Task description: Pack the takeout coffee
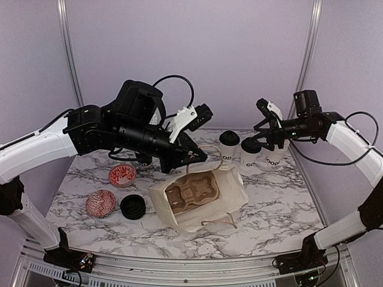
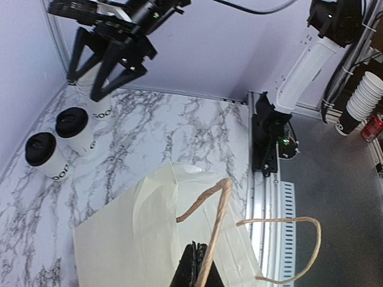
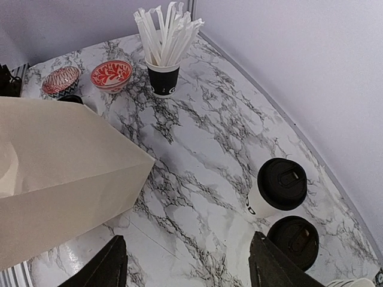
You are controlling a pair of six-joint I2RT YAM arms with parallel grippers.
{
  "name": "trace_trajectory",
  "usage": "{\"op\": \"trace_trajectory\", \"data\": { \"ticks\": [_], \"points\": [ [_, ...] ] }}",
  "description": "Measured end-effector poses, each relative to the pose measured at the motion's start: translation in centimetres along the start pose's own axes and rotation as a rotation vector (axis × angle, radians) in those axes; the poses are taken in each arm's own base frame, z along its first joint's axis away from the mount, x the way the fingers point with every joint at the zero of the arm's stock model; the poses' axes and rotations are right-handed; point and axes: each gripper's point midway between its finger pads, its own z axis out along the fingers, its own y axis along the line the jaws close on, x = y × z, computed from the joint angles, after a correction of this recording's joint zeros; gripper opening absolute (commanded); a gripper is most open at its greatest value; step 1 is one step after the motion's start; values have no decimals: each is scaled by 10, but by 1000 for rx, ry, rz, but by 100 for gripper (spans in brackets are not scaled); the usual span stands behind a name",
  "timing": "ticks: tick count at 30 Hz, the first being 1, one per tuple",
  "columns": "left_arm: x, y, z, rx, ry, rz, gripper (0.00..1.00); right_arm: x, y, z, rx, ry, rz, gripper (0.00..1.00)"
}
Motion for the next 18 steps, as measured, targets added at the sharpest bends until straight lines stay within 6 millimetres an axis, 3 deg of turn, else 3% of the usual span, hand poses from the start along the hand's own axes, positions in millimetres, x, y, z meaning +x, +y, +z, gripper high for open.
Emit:
{"op": "trace_trajectory", "data": {
  "ticks": [4, 9, 13, 15, 18],
  "points": [
    [-17, 58, -21, -154, -48, -5, 1, -11, 11, -7, -50, -25, -19, 68],
    [-10, 133, -40, -329, -42, -62, 11, -49, 52, -36, -198, -128, -130, 98],
    [5, 155, -34, -366, -7, -103, 30, -68, 96, -48, -324, -176, -236, 99],
    [8, 157, -32, -372, 2, -110, 34, -70, 116, -42, -380, -170, -261, 96],
    [8, 160, -34, -391, 0, -129, 41, -68, 129, -24, -421, -133, -261, 90]
  ]
}}
